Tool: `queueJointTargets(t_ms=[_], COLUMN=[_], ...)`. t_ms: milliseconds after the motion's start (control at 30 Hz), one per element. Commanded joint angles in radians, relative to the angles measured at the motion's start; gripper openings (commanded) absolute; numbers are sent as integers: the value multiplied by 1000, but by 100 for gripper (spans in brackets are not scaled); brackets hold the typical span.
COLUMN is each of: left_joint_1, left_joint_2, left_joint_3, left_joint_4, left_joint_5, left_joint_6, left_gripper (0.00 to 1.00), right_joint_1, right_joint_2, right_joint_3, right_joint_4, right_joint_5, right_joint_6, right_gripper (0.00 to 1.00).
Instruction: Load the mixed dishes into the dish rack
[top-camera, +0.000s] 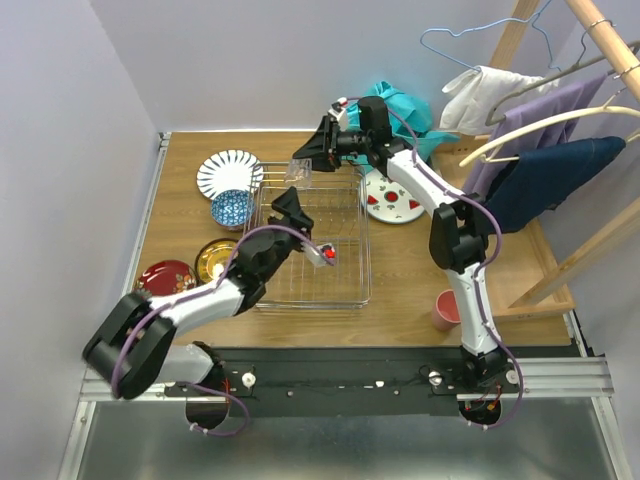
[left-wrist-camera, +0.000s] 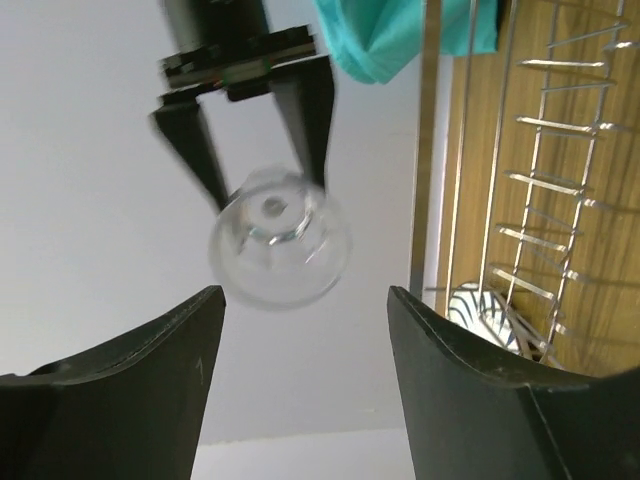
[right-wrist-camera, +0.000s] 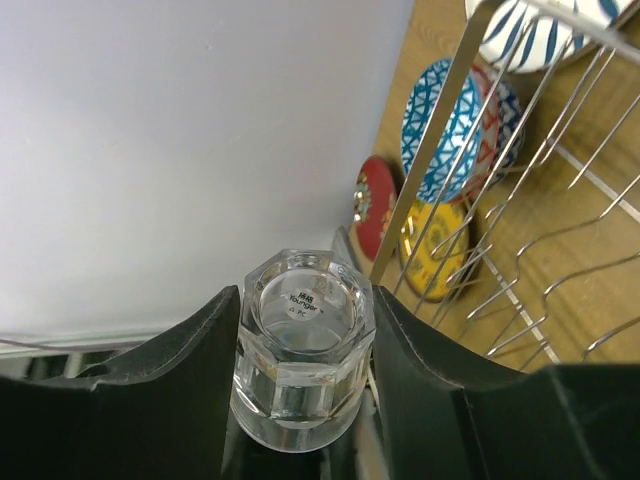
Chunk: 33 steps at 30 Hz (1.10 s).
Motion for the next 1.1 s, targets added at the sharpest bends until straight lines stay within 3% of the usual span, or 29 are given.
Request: queueJointTargets(t_ms=[0,133,233,400,567,633,700,767,800,867,1067], left_joint_1=[-6,0,3,9,46,81,149,236,337,419,549], left_joint_2=[-311,-591,-712,-775,-771,-766,-722,-653,-571,-495,-392], left_joint_3=[-70,-21,31,68,76,85,160,273,392,482,539], left_joint_4=[-161,-597,-780,-873,-918,-957,-1012,-1194,-1258,-1374,-1360], left_joint_5=[20,51,-39,-303,-426,-400,-371,-217,-143,10,79], left_joint_6=[-128,-317,-406,-504,-699,-748,-890,-1113,-1172,-1301,-1376], left_gripper=[75,75,75,77,82,87,90,90,89,88,89], right_joint_1=[3,6,9,43,93,110,135,158,165,181,208], right_joint_2=[63,142,143,102,73,73,68,54,48,38,41], right_joint_3=[121,241,232,165,101,92,59,23,8,-41,-107], right_joint_4=[5,-25,46,147,210,230,260,296,331,374,471], right_joint_5=[7,59,124,246,357,398,441,466,510,527,622], right_joint_6=[-159,-280,-391,-596,-730,-782,-837,-865,-891,-905,-975], right_gripper=[31,30,30,28,27,26,25,24,24,24,25])
